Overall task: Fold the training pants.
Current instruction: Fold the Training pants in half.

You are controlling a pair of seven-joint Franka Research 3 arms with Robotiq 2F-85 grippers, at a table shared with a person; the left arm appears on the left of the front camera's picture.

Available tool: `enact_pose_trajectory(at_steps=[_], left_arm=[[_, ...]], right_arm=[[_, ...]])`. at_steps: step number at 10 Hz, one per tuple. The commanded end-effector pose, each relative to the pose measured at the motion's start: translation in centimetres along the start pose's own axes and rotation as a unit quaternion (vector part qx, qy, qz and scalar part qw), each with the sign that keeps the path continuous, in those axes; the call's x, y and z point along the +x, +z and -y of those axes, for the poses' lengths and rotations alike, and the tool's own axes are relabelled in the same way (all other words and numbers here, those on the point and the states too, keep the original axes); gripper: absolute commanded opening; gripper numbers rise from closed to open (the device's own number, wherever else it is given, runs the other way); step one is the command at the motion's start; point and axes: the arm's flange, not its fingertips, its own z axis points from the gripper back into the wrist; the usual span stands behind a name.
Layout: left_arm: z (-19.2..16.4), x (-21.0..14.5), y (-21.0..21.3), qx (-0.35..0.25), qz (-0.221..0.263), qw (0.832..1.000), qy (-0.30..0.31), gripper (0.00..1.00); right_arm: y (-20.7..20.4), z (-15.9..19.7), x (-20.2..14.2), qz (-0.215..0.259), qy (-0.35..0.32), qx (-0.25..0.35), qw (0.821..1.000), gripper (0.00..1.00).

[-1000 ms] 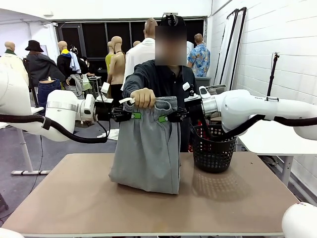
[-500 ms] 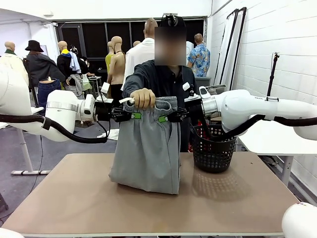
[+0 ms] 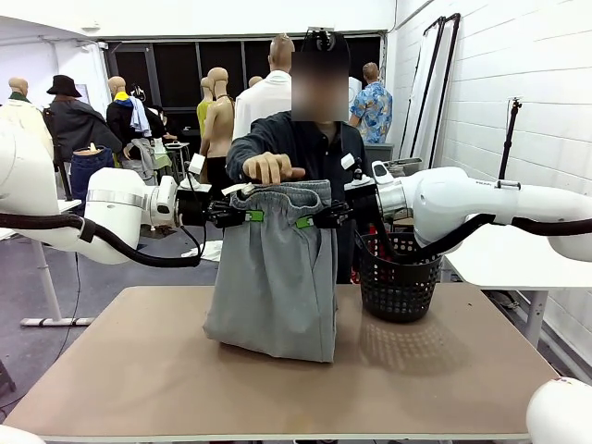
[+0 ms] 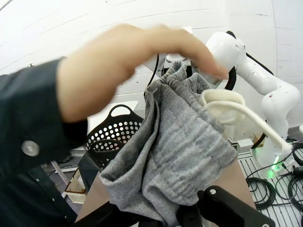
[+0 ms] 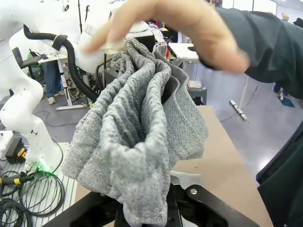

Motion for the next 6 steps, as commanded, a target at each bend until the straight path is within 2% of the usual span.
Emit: enact_pose_trajectory(at_steps=[1,6], left_arm=[[0.10,0.08,0.17,-0.005,0.004,1.000,0.000,0.00],[0.10,0.08,0.17,-0.005,0.004,1.000,0.000,0.00]], right_arm=[[-0.15,-0.19,0.20,0.005,0.003,0.002,1.000,0.00],[-0.15,-0.19,0.20,0.005,0.003,0.002,1.000,0.00]])
